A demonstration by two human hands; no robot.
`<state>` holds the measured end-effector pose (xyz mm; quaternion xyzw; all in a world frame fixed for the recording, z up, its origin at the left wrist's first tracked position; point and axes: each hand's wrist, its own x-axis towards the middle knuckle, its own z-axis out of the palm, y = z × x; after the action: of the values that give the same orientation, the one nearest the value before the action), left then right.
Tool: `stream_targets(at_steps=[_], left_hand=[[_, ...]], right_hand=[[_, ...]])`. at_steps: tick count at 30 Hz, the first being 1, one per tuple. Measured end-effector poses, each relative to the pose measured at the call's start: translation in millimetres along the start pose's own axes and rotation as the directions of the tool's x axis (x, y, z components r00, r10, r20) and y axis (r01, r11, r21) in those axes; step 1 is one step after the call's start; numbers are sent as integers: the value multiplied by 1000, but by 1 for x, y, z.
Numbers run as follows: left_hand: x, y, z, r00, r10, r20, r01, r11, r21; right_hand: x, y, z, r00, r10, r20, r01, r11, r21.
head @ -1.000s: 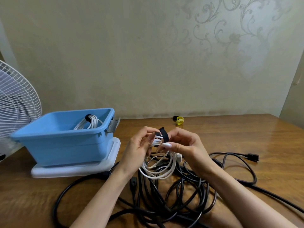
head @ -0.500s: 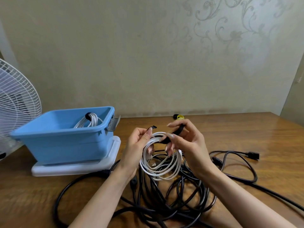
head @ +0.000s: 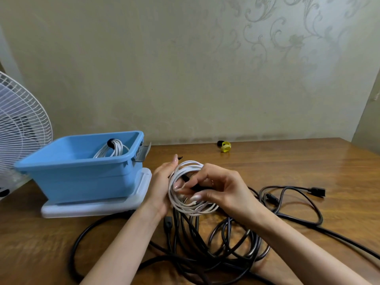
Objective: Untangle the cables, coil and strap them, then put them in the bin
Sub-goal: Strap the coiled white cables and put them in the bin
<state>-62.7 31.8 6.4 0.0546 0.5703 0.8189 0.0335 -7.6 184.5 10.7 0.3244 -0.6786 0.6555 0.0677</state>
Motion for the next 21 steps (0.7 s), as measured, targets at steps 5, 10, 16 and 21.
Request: stream_targets(at_steps=[5, 10, 16, 21], left_hand=[[1, 3, -10, 998, -60, 34, 62, 995, -78], [-5, 3, -3, 994, 95, -60, -86, 987, 138], [-8, -4, 3, 955, 283, 93, -298, 886, 355], [-16, 1, 9, 916, 238, 323, -365, 828, 425]], right_hand=[[0, 4, 1, 992, 97, 84, -97, 995, -1], [-2, 7, 0, 983, 0, -183, -12, 998, -65], [0, 3, -1, 924, -124, -361, 93, 991, -100], [3, 2, -9, 932, -84, -352, 66, 996, -61]])
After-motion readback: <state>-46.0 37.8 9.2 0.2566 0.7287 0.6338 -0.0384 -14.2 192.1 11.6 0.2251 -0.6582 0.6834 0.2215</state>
